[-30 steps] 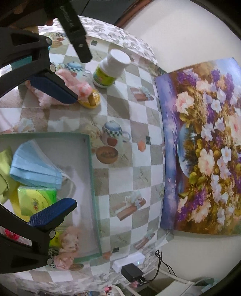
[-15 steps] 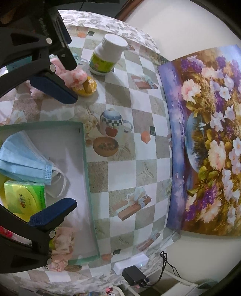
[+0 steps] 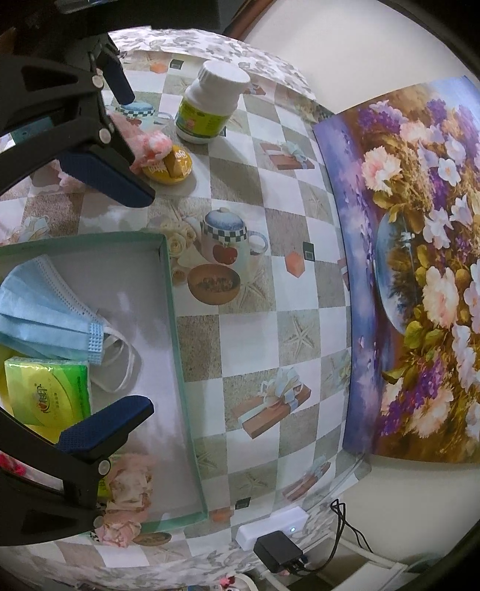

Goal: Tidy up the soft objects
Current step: 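Close the left gripper on the pink fluffy towel and lift it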

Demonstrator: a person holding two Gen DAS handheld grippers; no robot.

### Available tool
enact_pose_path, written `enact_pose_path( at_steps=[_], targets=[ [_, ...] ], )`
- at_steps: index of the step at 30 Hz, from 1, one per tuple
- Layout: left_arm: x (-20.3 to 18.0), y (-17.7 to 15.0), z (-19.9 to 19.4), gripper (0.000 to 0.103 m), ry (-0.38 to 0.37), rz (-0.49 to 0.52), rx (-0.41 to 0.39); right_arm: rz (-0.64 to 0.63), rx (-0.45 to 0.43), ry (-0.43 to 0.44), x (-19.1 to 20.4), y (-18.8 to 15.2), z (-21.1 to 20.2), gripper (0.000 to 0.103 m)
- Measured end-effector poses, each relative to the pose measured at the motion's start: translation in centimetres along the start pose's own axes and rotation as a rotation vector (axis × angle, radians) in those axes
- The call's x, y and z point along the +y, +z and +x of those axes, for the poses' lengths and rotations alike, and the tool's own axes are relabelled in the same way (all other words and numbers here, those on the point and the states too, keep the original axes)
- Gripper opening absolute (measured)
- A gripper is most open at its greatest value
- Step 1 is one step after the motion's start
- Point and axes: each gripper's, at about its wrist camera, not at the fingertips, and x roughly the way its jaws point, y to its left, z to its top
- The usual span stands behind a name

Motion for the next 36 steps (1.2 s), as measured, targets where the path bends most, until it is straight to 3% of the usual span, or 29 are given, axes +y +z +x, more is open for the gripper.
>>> enact_pose_path(
  at_steps=[6,10,17,28,36],
  targets=[
    [-1.4,-0.2,1.3,0.095,0.029,0.043,0.028,-0.003,0.003,0.0,0.0,-0.1,0.1,0.103],
    [-2.0,-0.8,2.3,0.066,0.028,0.059,0.055,-0.007,0.007,0.0,0.2,-0.1,0.2,0.103],
    [-1.6,-1.1,2.4,0.043,0.003,0.042,0.05,-0.009,0.009,0.0,0.2,-0.2,0.3,0.103],
    [1.5,-0.3,-0.4,0.029,-0.074,-0.053,-0.011,-0.018,0.019,0.056,1.2,-0.4,0.7,0.103],
    [3.4,0.0,-3.3,0.027,-0.119,-0.106,-0.077,-0.044,0.003,0.075,2.5,-0.5,0.6,0.103]
  ],
)
